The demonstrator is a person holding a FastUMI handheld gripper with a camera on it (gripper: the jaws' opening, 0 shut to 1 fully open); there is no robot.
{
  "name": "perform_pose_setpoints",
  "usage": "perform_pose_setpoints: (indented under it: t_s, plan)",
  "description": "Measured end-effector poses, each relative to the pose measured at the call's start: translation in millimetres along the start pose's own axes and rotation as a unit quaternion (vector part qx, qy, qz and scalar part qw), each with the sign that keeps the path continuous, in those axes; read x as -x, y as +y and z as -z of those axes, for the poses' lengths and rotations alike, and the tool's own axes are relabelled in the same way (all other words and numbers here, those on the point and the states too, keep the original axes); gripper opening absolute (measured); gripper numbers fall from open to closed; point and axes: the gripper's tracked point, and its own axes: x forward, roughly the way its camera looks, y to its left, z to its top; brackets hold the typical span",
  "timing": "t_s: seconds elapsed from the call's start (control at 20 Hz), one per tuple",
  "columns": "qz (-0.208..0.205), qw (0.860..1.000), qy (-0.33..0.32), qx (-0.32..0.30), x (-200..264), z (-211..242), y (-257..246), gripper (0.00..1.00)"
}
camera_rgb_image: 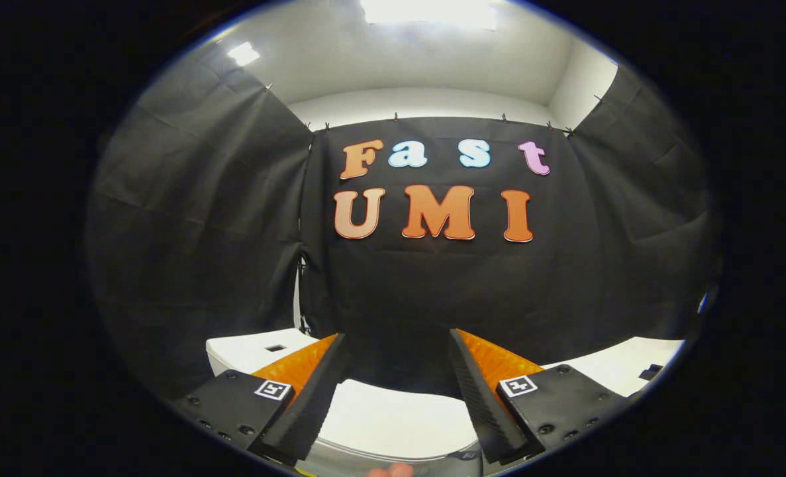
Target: Open the toilet lid.
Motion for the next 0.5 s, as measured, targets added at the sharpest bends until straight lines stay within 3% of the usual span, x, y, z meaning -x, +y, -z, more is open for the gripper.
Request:
perform_pose_setpoints:
  t_s: [0.5]
  plan:
    - [-0.015, 1.0, 0.009, 0.013, -4, 0, 14, 0.99]
